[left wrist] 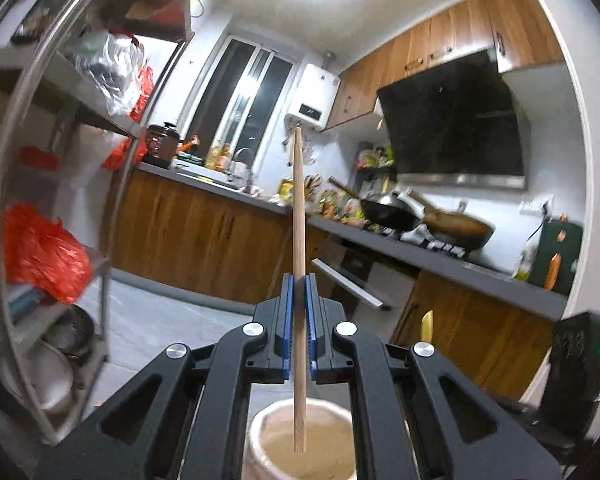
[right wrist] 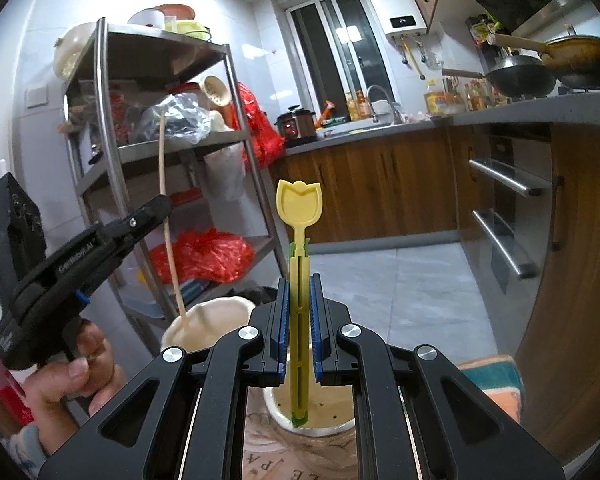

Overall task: Organize utensils
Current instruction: 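Put the chopstick in the tall holder with left tool while right tool drops yellow utensil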

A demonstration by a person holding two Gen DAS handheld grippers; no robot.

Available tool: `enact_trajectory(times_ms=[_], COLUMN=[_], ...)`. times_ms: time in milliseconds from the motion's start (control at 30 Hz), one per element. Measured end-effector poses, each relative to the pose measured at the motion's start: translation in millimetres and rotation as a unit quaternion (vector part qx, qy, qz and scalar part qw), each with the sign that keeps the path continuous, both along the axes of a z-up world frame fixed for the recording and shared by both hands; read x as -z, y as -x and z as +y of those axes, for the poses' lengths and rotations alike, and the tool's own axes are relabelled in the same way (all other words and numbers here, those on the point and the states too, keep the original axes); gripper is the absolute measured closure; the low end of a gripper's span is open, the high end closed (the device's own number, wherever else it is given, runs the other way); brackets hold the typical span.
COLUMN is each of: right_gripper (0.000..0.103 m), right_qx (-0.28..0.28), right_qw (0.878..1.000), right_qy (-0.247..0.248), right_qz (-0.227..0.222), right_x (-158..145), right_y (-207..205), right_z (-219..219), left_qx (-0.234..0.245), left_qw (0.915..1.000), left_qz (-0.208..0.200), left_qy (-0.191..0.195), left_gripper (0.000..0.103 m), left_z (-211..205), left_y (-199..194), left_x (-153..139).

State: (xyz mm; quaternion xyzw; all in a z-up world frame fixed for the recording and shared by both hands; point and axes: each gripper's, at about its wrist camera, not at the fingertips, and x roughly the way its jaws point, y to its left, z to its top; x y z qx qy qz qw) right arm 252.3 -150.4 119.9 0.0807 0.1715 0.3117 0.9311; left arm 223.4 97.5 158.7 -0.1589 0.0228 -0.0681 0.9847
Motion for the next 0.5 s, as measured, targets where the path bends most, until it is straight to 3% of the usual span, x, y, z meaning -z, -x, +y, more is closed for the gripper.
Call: enact_trajectory(times_ms=[233,500], right_gripper=[0.092,0.092], right_qx=[0.008,0.014], right_qw=[1.0,0.997], right_qy=[0.016,0.071], right_qz=[-0.003,0.017], right_x=[7,28], right_y=[-5,4], right_z=[4,8], left_qx=[0.01,0.008], left_qw=[0.9981,0.9899], left_qz=[0.05,0.105], left_qy=[-0.034,-0.095], left_gripper=[0.097,0.097], left_z=[-17,-38], left_y=[-17,3], left_x=[21,52])
